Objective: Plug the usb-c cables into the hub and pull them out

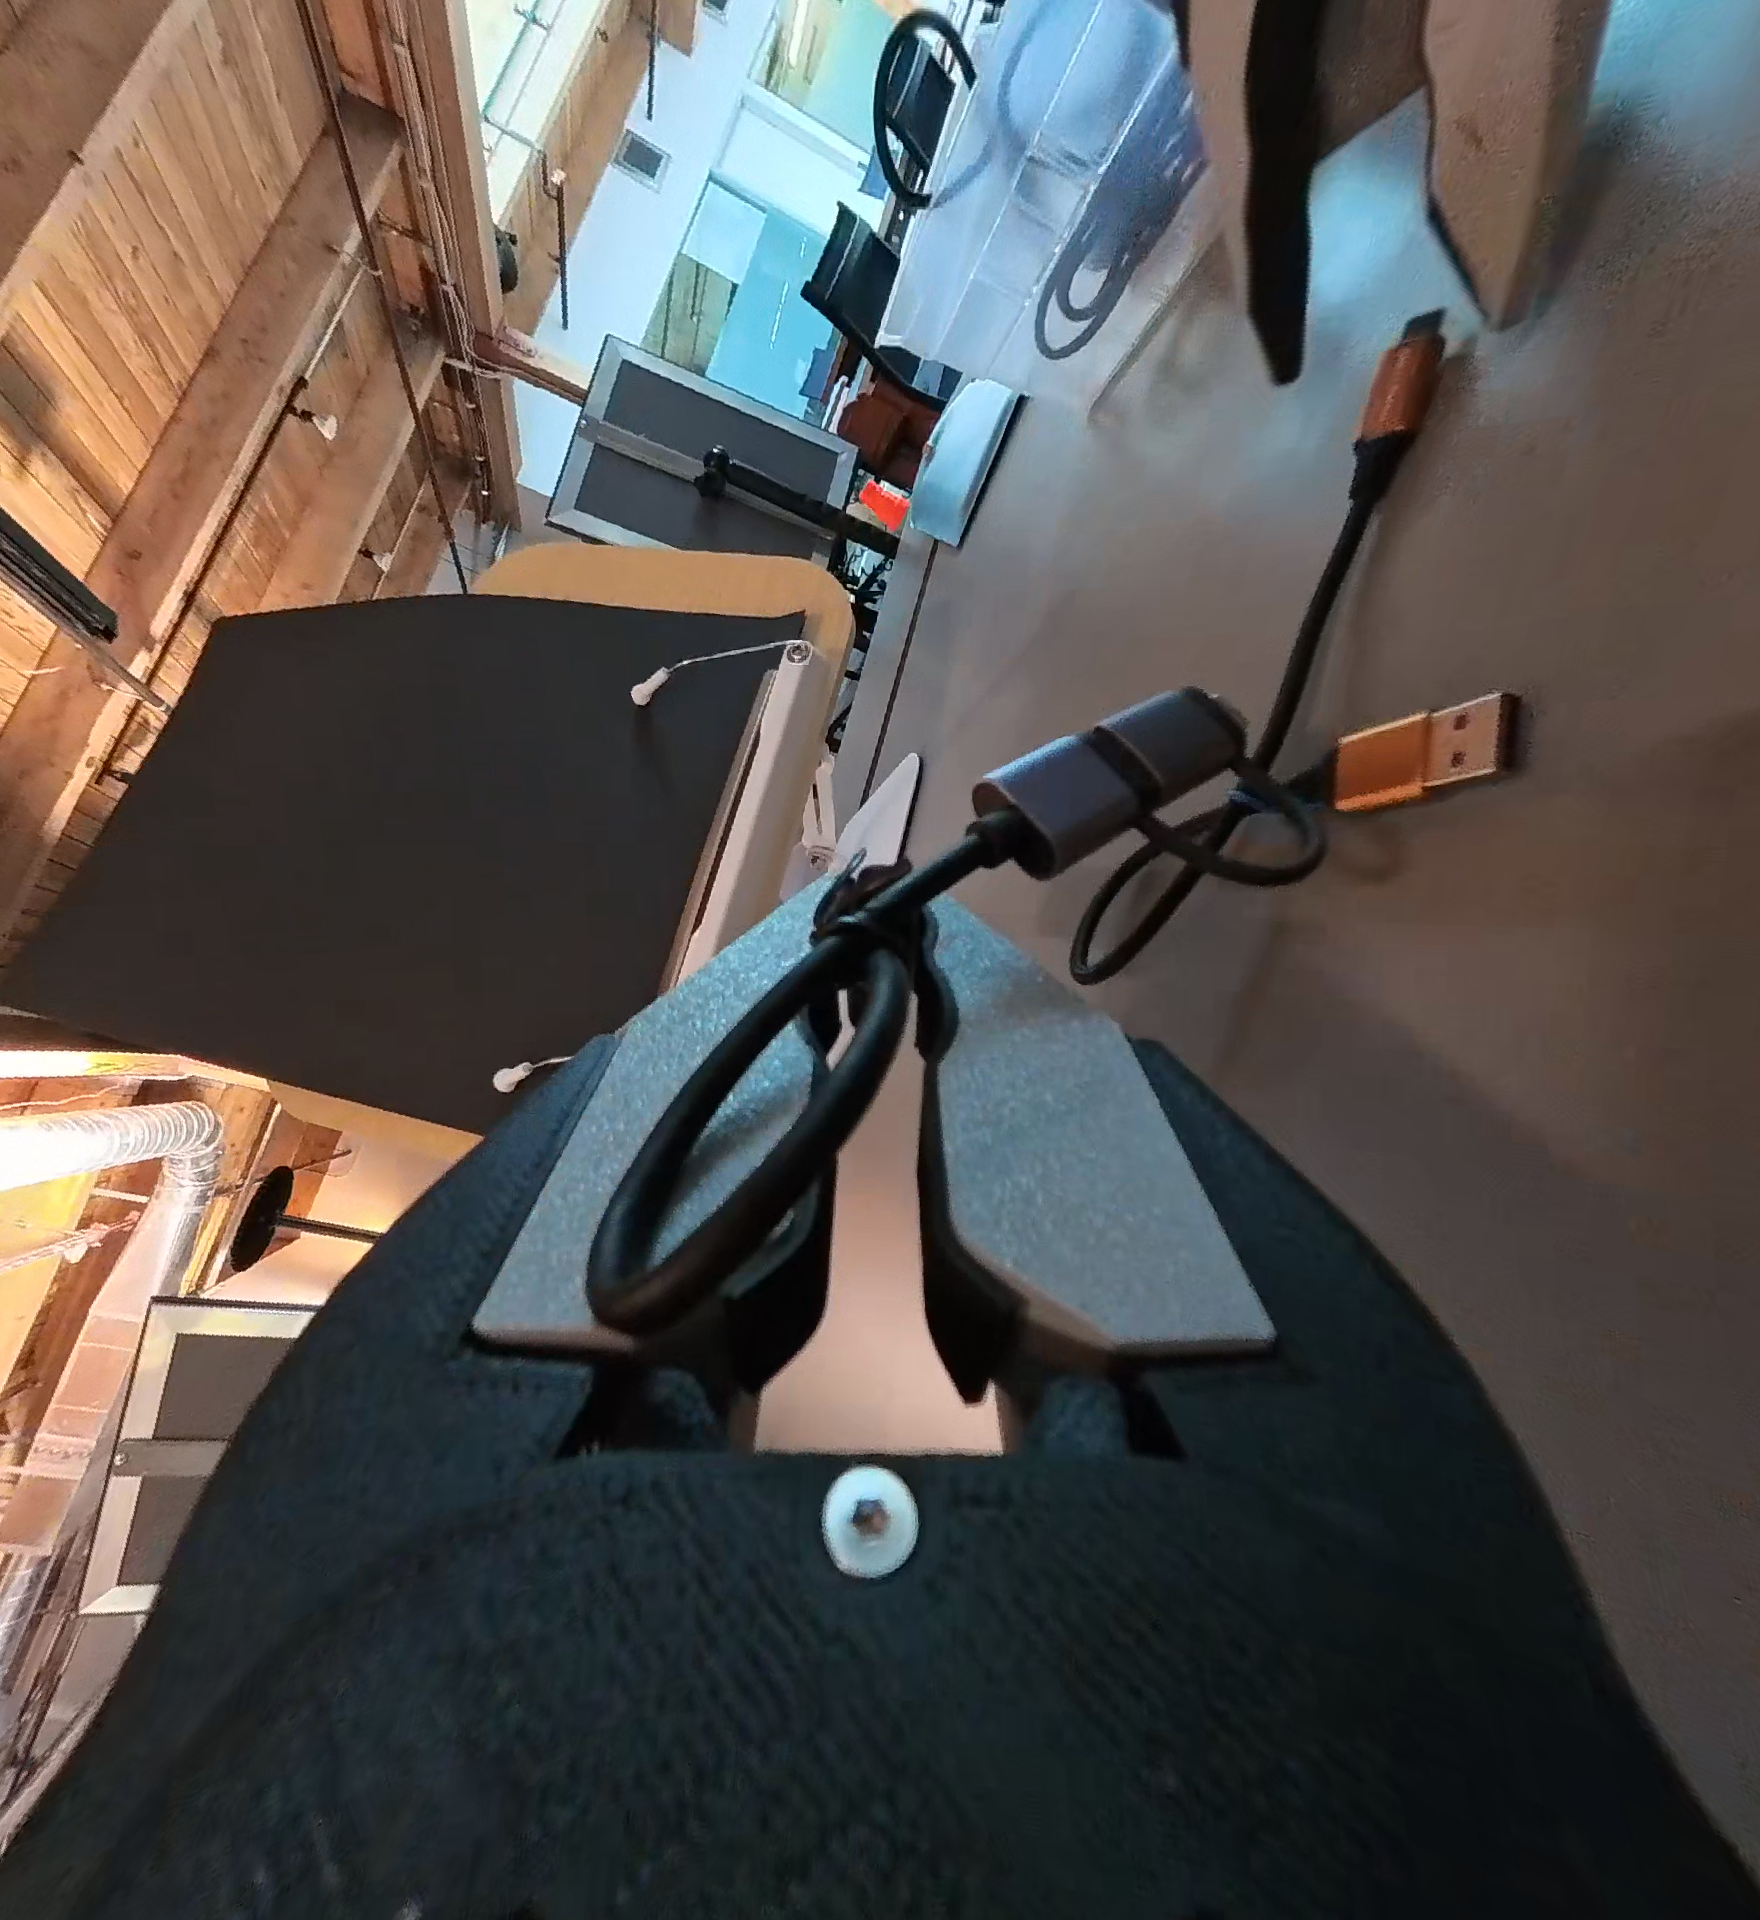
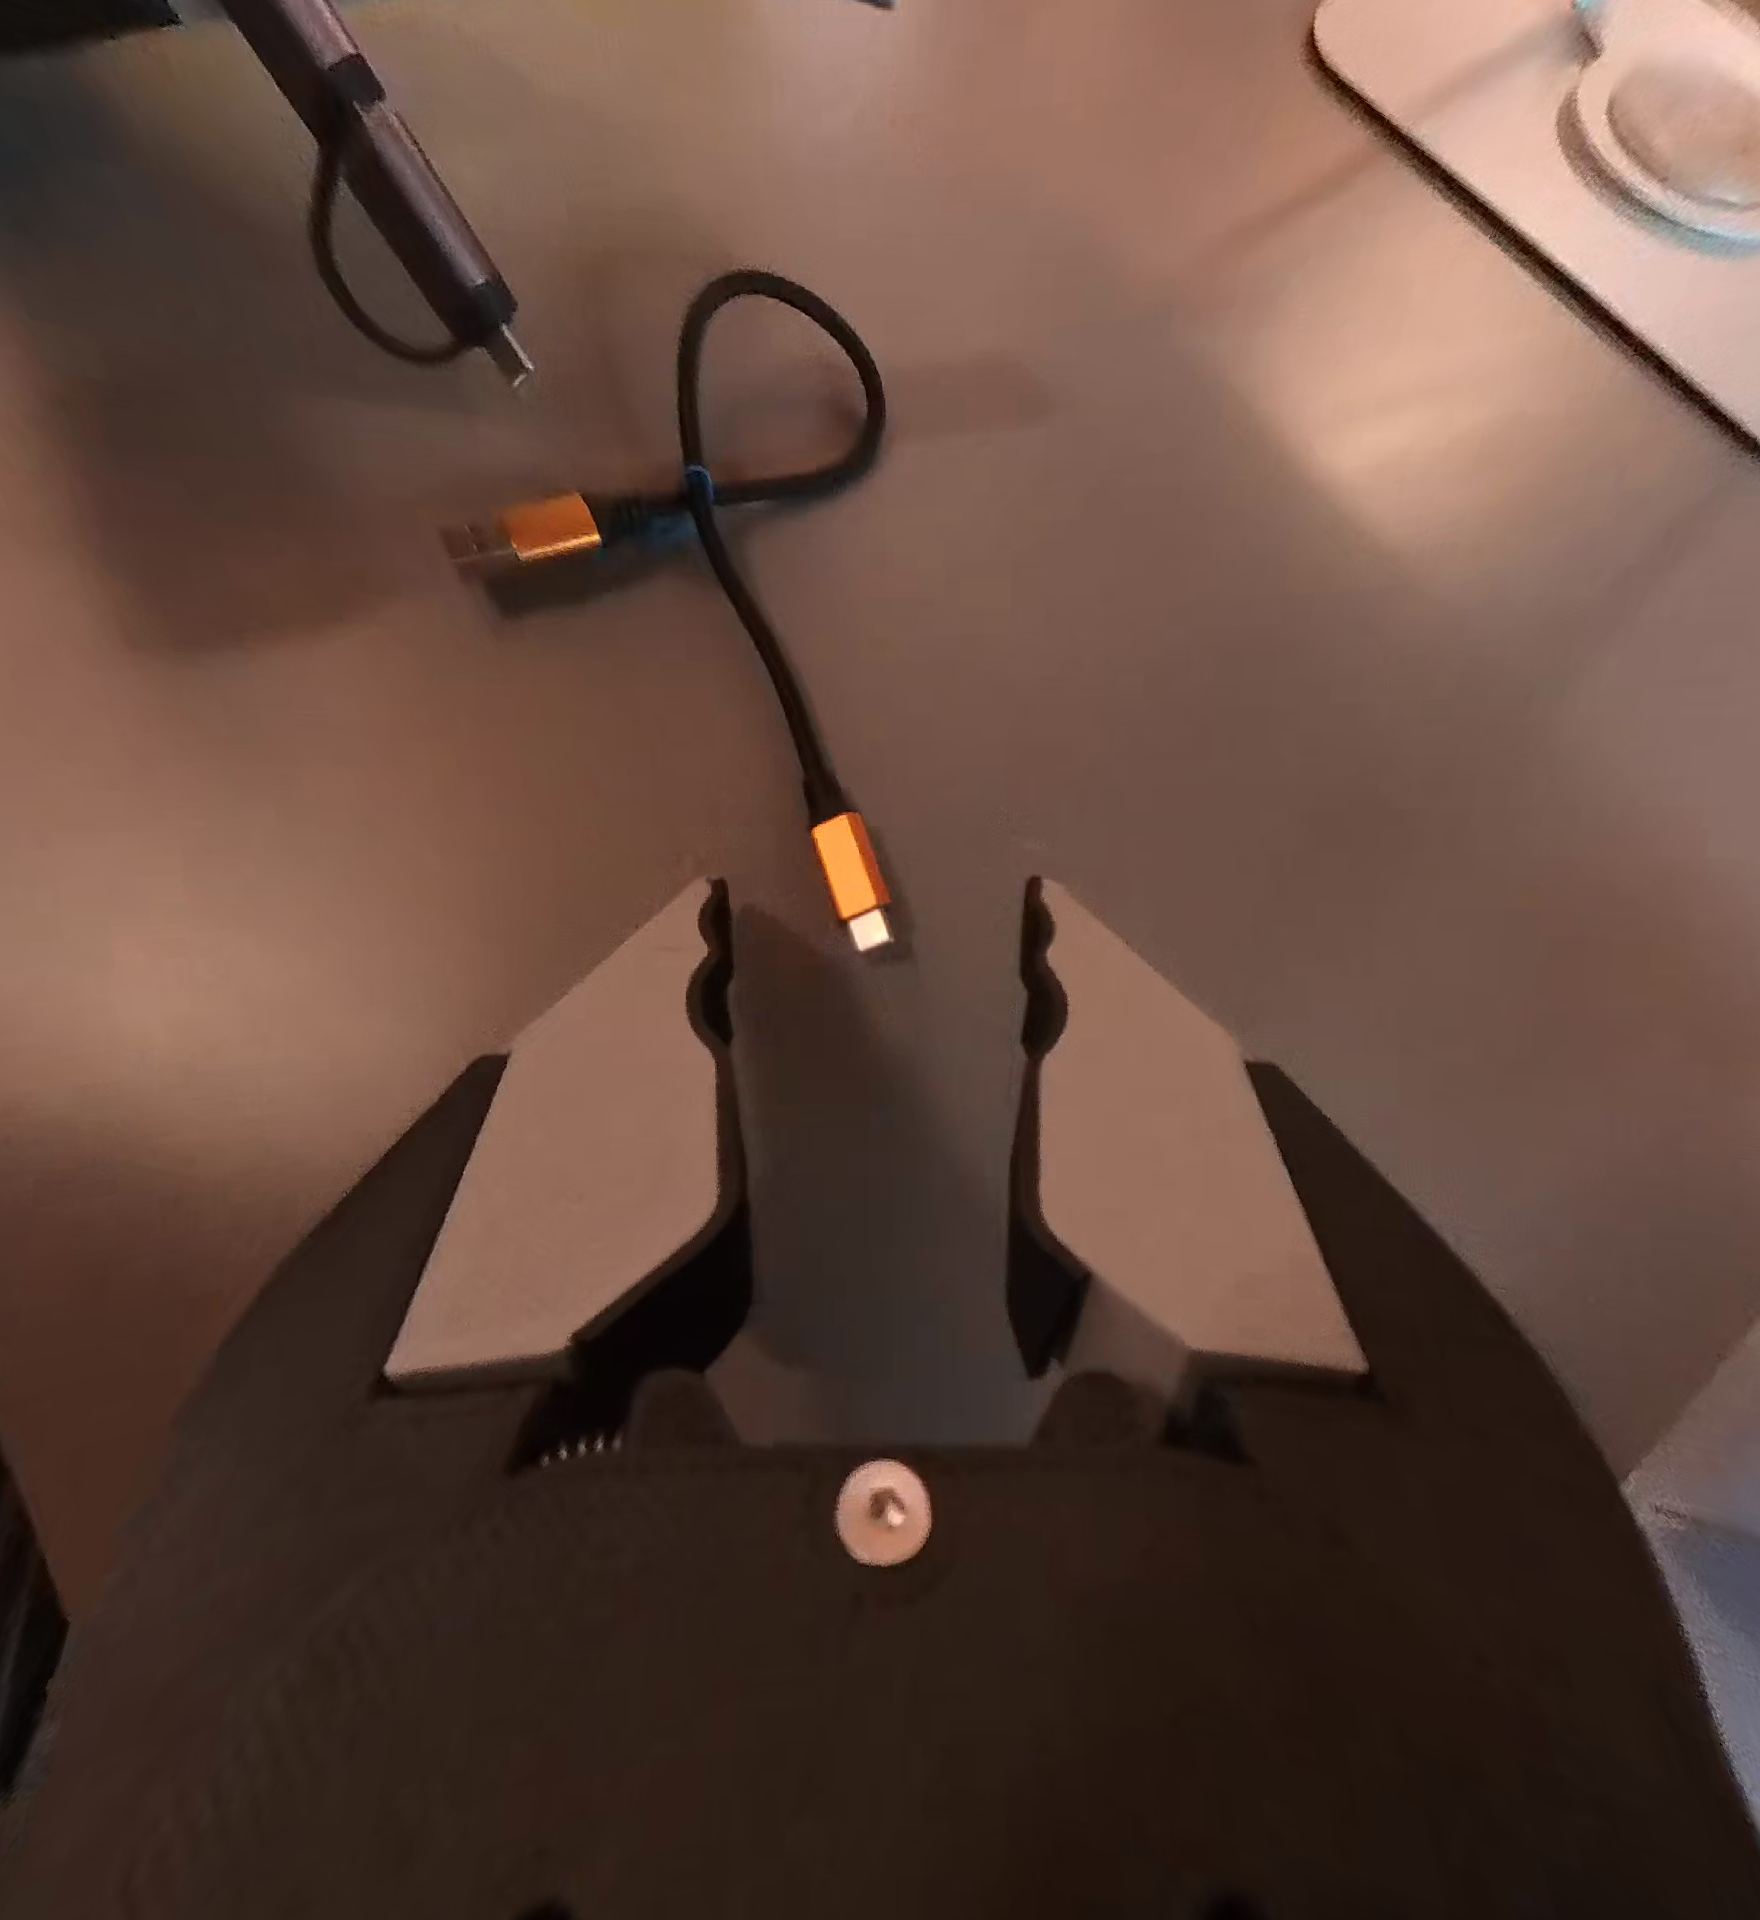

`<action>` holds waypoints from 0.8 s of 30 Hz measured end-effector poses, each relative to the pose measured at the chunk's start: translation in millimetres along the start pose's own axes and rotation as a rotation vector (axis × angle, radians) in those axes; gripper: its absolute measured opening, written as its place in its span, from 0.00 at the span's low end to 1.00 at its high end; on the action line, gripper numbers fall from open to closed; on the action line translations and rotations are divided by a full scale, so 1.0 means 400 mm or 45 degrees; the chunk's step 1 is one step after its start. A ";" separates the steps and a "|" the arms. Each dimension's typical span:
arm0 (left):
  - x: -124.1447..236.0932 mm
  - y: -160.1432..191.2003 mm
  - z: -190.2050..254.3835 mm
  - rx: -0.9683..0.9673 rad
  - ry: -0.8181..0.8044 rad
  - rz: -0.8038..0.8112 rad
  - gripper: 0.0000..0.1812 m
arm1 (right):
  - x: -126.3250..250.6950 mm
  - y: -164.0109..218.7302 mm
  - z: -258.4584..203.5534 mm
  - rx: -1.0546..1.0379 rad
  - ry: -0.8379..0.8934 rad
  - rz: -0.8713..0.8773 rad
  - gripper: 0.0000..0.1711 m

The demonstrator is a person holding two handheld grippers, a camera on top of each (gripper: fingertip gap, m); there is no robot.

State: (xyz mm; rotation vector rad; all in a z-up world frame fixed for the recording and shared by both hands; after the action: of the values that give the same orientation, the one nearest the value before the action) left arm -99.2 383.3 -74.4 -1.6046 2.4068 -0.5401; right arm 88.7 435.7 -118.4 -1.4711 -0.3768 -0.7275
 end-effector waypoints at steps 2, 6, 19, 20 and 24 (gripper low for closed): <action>-0.001 0.000 0.002 -0.002 0.005 -0.003 0.04 | -0.004 0.007 0.005 -0.016 -0.004 -0.033 0.28; -0.001 0.006 0.006 -0.011 0.008 -0.022 0.04 | -0.021 0.004 0.003 -0.035 -0.159 -0.079 0.10; 0.011 0.016 -0.047 0.038 -0.131 -0.051 0.04 | 0.280 -0.219 0.029 0.042 0.195 -0.558 0.05; 0.012 0.010 -0.043 0.027 -0.124 -0.037 0.04 | 0.279 -0.246 0.024 0.086 0.226 -0.621 0.05; 0.011 -0.002 -0.021 -0.004 -0.079 -0.008 0.04 | 0.149 -0.307 -0.030 0.177 0.097 -0.789 0.04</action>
State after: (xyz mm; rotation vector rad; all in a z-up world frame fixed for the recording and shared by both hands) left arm -103.4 380.5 -66.2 -1.6066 2.3600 -0.4808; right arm 50.6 418.5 12.1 -1.1901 -0.8254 -1.2171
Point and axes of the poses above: each gripper's, where its closed fingertips meet, x back along the fingers, y out of its underside, z = x × y across the jaws, the point moved 5 cm from there along x, back along the fingers, and after that the axes turned 2 degrees about -y, right-handed, at the moved point
